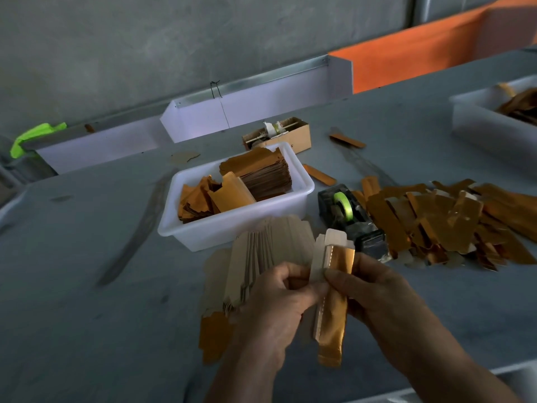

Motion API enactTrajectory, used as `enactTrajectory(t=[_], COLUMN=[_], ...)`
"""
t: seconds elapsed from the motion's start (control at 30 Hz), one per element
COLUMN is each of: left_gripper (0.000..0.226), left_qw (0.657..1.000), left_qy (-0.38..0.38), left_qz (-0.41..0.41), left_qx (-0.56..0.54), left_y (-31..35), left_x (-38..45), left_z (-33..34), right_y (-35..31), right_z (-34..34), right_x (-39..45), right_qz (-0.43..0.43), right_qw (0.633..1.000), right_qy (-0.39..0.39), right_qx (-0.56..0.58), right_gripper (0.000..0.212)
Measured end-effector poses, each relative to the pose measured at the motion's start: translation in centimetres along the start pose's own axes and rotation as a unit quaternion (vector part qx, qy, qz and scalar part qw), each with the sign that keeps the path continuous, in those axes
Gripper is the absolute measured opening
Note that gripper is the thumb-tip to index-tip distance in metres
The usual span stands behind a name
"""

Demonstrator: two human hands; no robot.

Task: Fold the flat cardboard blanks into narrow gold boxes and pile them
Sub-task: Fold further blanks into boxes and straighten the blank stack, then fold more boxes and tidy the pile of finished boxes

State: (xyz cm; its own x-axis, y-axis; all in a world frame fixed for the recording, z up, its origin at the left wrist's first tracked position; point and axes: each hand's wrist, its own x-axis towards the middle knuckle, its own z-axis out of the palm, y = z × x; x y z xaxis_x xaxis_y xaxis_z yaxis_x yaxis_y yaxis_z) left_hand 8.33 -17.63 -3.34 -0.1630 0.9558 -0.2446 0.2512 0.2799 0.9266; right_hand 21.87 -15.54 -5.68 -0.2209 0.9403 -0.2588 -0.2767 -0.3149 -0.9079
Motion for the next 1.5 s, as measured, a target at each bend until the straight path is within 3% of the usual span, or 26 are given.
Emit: enactTrajectory(t=[0.2,0.33,0.37,0.43,0.5,0.57,0.63,0.7,0.77,0.83,0.9,1.0,1.03,1.1,1.2,1.27,1.37,1.43,1.5], left_gripper=[0.006,0.015,0.019,0.029,0.035,0.031,0.034,0.03,0.044,0.051,0.049,0.013,0.007,0.004,0.009,0.014,0.016,0.016,0.016], left_qw=[0.995,0.973,0.958,0.898,0.818,0.776,0.788,0.786,0.806,0.82,0.872,0.974,0.991,0.999,0.995,0.995,0.995,0.997,0.998], left_qy=[0.068,0.159,0.18,0.192,0.212,0.206,0.151,0.155,0.143,0.152,0.14,0.105,0.078,0.028,0.0,0.017,0.04,0.048,0.053], left_qz=[0.066,0.129,0.154,0.214,0.258,0.25,0.229,0.243,0.24,0.245,0.225,0.081,0.031,-0.038,-0.061,-0.062,-0.047,-0.029,-0.02], left_qx=[0.009,0.108,0.16,0.334,0.469,0.541,0.551,0.547,0.522,0.494,0.412,0.183,0.1,-0.025,-0.077,-0.082,-0.082,-0.057,-0.042], left_y=[-0.1,-0.9,-0.9,-0.6,-0.7,-0.3,-0.1,-0.6,-1.1,-1.6,-1.1,-0.8,-0.6,0.0,0.4,0.5,0.7,0.8,0.9], left_x=[-0.2,-0.3,-0.6,-0.9,-1.2,-1.4,-1.5,-1.2,-1.2,-0.9,-1.0,-0.4,-0.2,0.1,0.6,1.0,1.5,1.8,2.0], left_z=[0.8,1.8,2.3,3.1,4.4,5.4,6.0,5.9,5.9,5.5,4.9,4.0,3.6,2.9,2.7,2.9,3.2,3.5,3.9], right_y=[-0.3,-0.1,-0.1,0.1,0.2,0.2,0.2,0.2,0.2,0.4,0.4,0.1,0.0,-0.2,-0.7,-1.4,-3.0,-3.5,-3.4], right_z=[0.3,0.7,0.8,1.0,1.1,1.0,0.8,0.6,0.5,0.2,0.0,-0.6,-0.7,-0.9,-1.3,-2.5,-5.0,-6.2,-6.6], right_x=[0.2,0.2,0.2,0.1,0.0,-0.1,-0.3,-0.4,-0.3,0.1,0.5,1.1,1.2,1.3,1.5,2.3,4.0,5.4,6.5], right_qz=[-0.005,-0.008,-0.008,-0.01,-0.016,-0.015,-0.008,0.0,0.008,0.012,0.02,0.019,0.013,0.002,-0.044,-0.12,-0.207,-0.194,-0.139], right_qw=[0.999,0.999,0.998,0.997,0.997,0.997,0.997,0.998,0.999,0.998,0.997,0.997,0.998,0.999,0.991,0.953,0.867,0.855,0.873], right_qy=[0.034,0.053,0.059,0.07,0.074,0.076,0.076,0.063,0.049,0.062,0.076,0.066,0.06,0.049,0.064,0.132,0.227,0.217,0.173], right_qx=[0.002,0.001,0.004,0.007,-0.003,-0.005,0.008,0.019,0.002,-0.01,-0.001,0.024,0.025,0.004,-0.107,-0.246,-0.391,-0.43,-0.435], right_gripper=[0.015,0.014,0.014,0.013,0.01,0.008,0.015,0.022,0.028,0.018,0.012,0.014,0.015,0.015,0.015,0.014,0.01,0.011,0.012])
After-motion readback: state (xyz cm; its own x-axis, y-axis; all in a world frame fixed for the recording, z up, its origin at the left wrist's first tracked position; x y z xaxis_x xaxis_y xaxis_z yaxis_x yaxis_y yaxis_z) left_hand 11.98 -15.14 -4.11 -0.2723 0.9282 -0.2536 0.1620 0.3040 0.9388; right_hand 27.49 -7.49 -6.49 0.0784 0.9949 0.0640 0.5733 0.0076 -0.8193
